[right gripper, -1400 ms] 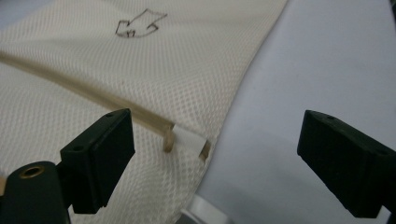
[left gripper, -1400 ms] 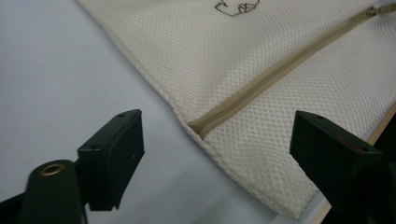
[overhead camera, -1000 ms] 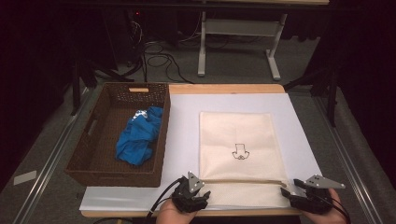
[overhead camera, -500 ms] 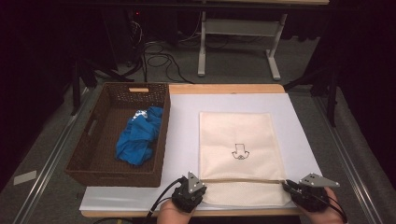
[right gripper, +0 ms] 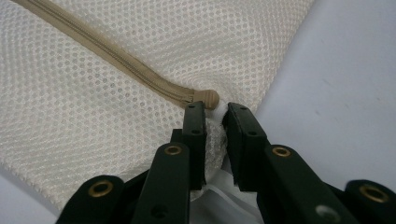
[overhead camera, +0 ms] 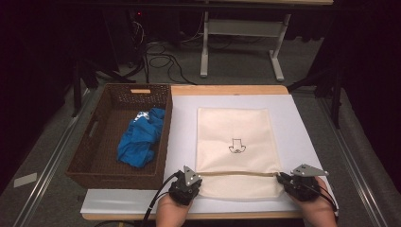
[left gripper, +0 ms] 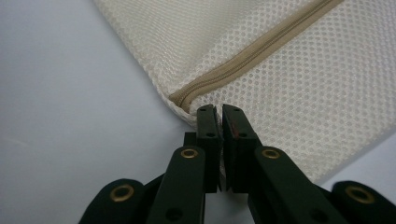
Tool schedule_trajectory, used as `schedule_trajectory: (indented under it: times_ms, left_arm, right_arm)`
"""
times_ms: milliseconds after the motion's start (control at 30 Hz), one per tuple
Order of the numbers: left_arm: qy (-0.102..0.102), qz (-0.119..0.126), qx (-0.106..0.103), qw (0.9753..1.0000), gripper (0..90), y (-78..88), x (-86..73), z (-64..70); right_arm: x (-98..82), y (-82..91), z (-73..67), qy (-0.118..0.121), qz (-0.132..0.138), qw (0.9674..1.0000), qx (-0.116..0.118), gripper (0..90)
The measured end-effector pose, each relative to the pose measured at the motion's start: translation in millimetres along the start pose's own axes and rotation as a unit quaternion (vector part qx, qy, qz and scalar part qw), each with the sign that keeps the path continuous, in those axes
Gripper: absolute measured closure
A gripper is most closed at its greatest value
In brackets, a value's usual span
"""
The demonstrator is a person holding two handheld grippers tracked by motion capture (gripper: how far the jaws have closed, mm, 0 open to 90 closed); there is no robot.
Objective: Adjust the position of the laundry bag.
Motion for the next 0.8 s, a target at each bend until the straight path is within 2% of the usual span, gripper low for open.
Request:
schedule_trajectory:
  times_ms: [133, 200, 400, 433, 467, 567, 600, 633, 667, 767, 800]
  left_arm:
    - [0.002, 0.0, 0.015, 0.9999, 85.0, 1.1, -1.5, -9.2]
    - [-0.003, 0.001, 0.027, 0.9996, 84.6, 1.6, -1.8, -11.8]
    - [-0.006, 0.001, 0.036, 0.9993, 79.4, 1.9, -1.3, -11.0]
    - [-0.004, 0.001, 0.033, 0.9994, 79.4, 2.5, -1.1, -10.3]
    - [0.005, 0.006, 0.032, 0.9995, 72.2, 5.2, -0.1, -11.2]
    - [0.016, 0.015, 0.027, 0.9994, 62.1, 10.0, 0.8, -12.7]
    - [0.02, 0.022, 0.021, 0.9994, 62.1, 13.1, 1.3, -12.6]
    - [0.026, 0.038, 0.008, 0.9989, 58.6, 19.1, 3.1, -11.2]
    - [0.026, 0.038, 0.008, 0.9989, 56.7, 19.1, 3.1, -11.2]
    - [0.024, 0.058, -0.01, 0.9979, 52.6, 27.1, 6.7, -7.2]
    - [0.023, 0.074, -0.011, 0.9969, 48.7, 31.1, 9.8, -5.5]
  right_arm:
    - [11.6, -10.0, -4.7, 0.008, -0.003, 1.0, -0.001, 79.1]
    - [16.4, -14.4, -5.6, 0.003, -0.003, 1.0, 0.003, 79.1]
    - [19.5, -16.9, -6.4, 0.008, -0.002, 1.0, 0.002, 78.9]
    - [18.1, -15.9, -6.2, 0.003, 0.0, 1.0, 0.002, 78.2]
    - [15.2, -13.8, -3.9, -0.002, 0.003, 1.0, 0.008, 76.6]
    - [14.0, -7.9, -1.1, -0.011, 0.016, 0.9997, 0.017, 74.7]
    - [14.0, -7.9, -1.1, -0.011, 0.016, 0.9997, 0.017, 74.7]
    - [15.1, 0.4, -0.4, -0.016, 0.034, 0.999, 0.023, 74.9]
    - [15.1, 0.4, -0.4, -0.016, 0.034, 0.999, 0.023, 74.9]
    - [13.9, 7.6, -1.7, -0.013, 0.043, 0.9987, 0.024, 75.4]
    - [13.0, 12.7, -2.8, -0.017, 0.049, 0.9983, 0.028, 75.6]
Point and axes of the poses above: each handheld gripper's, and its own axes: y roughly backward along the jaws, x roughly out of its top, z roughly to its right, the point moved 7 cm from there along -y, roughly forward along the jaws, and after that the axes turned 3 degrees about -z, right-handed, at the moved point
